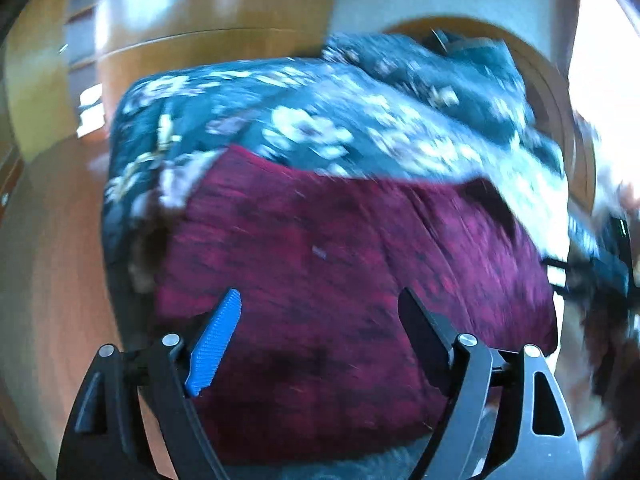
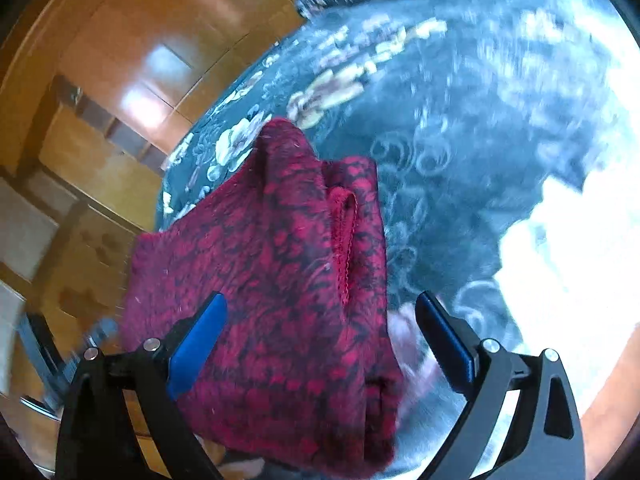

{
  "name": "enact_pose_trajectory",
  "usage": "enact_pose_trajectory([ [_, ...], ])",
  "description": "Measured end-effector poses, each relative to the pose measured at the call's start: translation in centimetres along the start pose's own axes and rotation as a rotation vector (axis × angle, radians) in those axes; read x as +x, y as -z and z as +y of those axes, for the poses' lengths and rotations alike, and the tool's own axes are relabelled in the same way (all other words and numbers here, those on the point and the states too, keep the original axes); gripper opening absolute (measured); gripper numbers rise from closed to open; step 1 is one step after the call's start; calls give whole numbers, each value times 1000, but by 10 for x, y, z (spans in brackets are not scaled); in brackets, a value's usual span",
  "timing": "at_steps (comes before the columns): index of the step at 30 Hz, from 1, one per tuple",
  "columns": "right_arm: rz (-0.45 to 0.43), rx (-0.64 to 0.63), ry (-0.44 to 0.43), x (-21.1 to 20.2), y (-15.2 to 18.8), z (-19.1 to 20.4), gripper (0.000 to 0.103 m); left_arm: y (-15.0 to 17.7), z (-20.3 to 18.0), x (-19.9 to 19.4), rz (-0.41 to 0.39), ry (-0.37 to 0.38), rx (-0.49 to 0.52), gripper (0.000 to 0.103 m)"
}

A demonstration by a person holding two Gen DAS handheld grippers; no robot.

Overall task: Fold small clothes
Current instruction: 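Grasp the folded top's edge with the right tool and lift it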

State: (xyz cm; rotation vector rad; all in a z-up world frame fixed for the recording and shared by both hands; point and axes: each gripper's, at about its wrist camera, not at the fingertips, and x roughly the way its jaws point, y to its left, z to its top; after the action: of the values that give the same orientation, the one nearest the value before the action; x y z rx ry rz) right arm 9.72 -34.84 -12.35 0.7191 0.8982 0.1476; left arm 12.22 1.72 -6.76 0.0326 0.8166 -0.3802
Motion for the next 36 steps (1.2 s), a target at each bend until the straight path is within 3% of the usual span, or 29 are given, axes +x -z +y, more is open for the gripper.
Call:
enact_pose_trajectory([
  [3, 77, 64, -79, 25, -2, -13, 95, 6, -21, 18, 51, -12, 55, 80],
  [5, 166, 66, -149, 45, 5, -15, 95, 8, -26, 30, 71, -58, 66, 80],
  [8, 178, -24, -171, 45, 17, -6, 96, 11, -26, 36, 76, -64, 51, 80],
  [13, 218, -26, -266, 42, 22, -11, 94, 16, -26, 40, 73, -73, 56, 80],
  [14, 218, -27, -259, 43, 21, -9, 93, 16, -26, 41, 74, -76, 55, 80],
  [16, 214, -23, -234, 45, 19, -6, 67, 16, -28, 41, 75, -82, 51, 80],
  [18, 212, -32, -248, 49, 20, -1, 54, 16, -28, 42, 75, -89, 48, 80],
  [25, 209, -32, -263, 48, 21, 7, 43, 16, -27, 43, 76, -86, 39, 80],
  [36, 202, -23, -308, 16, 13, 39, 37, 19, -17, 38, 70, -48, 1, 80],
])
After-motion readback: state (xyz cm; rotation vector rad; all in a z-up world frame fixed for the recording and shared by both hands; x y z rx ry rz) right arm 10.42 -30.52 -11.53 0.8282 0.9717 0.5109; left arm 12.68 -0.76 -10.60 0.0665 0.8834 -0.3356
